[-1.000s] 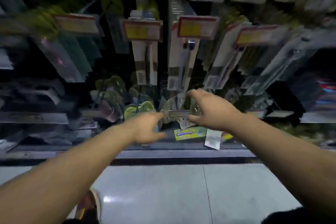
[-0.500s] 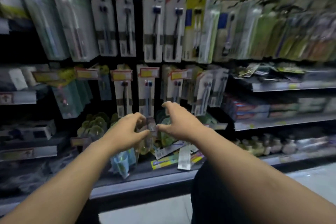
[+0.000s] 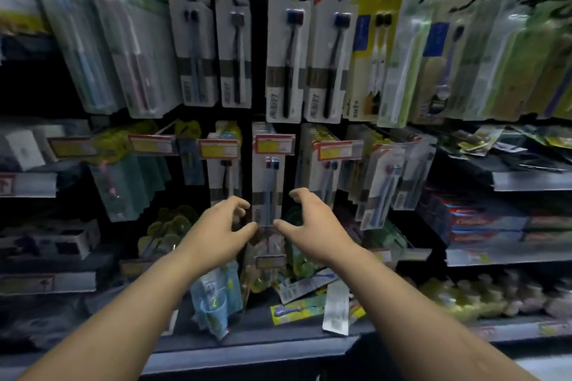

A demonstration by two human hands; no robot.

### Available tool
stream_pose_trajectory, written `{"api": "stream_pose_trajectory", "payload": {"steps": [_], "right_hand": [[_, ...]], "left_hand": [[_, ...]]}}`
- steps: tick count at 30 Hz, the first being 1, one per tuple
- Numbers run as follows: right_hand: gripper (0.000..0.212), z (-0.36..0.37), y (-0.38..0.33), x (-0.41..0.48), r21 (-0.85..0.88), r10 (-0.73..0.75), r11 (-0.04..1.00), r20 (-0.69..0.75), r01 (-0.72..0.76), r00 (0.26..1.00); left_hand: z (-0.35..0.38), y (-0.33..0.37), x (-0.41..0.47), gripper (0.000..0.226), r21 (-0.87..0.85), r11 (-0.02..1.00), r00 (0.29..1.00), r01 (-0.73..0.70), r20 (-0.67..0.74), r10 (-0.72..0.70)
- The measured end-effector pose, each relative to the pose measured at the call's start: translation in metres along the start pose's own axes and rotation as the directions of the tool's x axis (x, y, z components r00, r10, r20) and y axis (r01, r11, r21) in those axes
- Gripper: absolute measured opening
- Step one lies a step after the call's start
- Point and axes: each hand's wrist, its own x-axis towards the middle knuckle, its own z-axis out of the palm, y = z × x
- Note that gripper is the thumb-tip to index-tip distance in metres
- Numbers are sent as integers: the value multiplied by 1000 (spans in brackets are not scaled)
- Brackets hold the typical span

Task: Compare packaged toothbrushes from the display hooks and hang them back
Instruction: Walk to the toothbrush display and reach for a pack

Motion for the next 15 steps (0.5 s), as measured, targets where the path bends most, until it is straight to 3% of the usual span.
{"api": "stream_pose_trajectory", "payload": {"steps": [4,9,15], "right_hand": [[64,16,2,20,124,-4,992,-85,15,996],[55,50,17,36,382,108,924,-218,-17,970],[47,72,28,68,451,154,892,-220,-39,963]], "left_hand": [[13,-8,20,36,-211,975,986,65,-137,-95],[37,-13,33,33,-476,879,944,23,-279,-176],[67,-5,75,33,-632,775,907,-20,-338,-252]]}}
